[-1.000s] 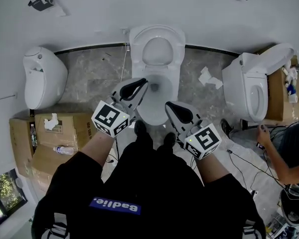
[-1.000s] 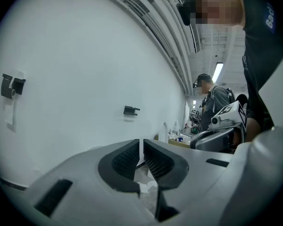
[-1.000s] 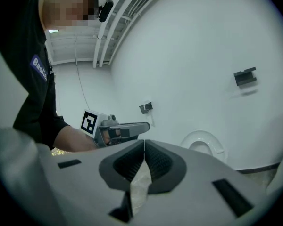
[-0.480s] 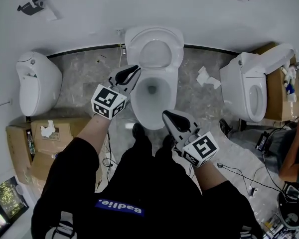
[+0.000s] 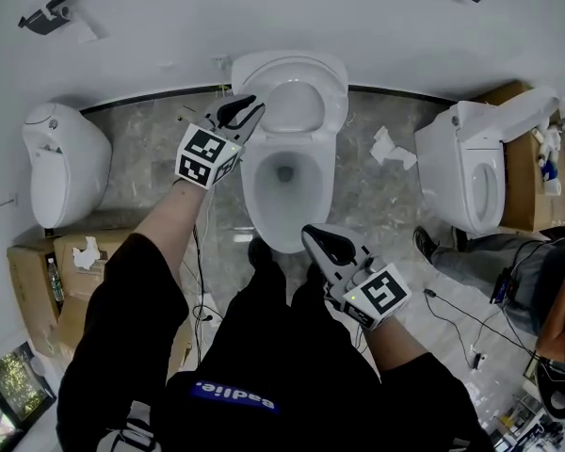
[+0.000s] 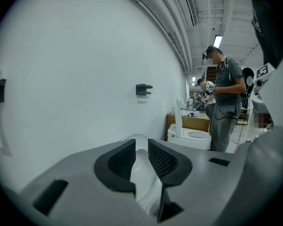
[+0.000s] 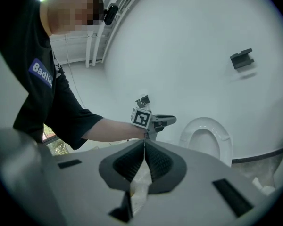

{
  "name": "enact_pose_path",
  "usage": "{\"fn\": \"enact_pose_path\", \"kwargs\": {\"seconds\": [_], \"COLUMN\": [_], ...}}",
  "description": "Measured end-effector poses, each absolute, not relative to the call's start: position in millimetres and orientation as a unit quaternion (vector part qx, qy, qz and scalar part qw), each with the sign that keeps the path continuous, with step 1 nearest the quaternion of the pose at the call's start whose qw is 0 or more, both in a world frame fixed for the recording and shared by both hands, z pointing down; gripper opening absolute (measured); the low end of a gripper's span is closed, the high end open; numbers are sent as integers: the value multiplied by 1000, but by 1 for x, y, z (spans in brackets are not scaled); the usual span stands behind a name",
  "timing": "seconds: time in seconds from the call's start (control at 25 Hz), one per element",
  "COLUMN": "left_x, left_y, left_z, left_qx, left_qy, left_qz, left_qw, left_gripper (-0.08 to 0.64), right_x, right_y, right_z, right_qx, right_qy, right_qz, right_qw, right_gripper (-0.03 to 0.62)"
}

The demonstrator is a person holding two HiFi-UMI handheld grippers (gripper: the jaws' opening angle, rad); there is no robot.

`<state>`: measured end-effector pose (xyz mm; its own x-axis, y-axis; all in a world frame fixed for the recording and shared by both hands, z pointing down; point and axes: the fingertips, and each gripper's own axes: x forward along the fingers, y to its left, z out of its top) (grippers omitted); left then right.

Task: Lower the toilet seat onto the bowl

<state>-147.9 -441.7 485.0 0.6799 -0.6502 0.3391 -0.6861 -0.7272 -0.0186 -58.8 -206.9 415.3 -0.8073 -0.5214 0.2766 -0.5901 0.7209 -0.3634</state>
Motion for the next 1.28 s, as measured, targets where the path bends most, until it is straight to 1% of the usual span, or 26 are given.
{"fn": "enact_pose_path", "kwargs": {"seconds": [0.24,0.48,0.64,0.88,1.28], "left_x": [-148,-146,-146,-139,-138], "left_y": [-481,-522,-547,-562,-572], "left_z": [512,540,559,585,599], "left_qx": [915,907,898,896,886], "left_qy": [-347,-343,-350,-322,-310], "left_qz": [200,245,267,306,343], "left_qw": [42,24,13,0,-26], "left_gripper": [100,121,121,120,117], "right_x": [-78,-76,-74,-66,-52], "right_y": [-230,-237,-231,-226,-212], "right_z": [418,428,440,454,466], "right_qx": [295,310,312,331,346], "right_qy": [-928,-921,-916,-904,-893], "right_qz": [214,224,234,252,268], "right_qw": [77,76,92,96,108], "right_gripper": [29,29,29,29,29]}}
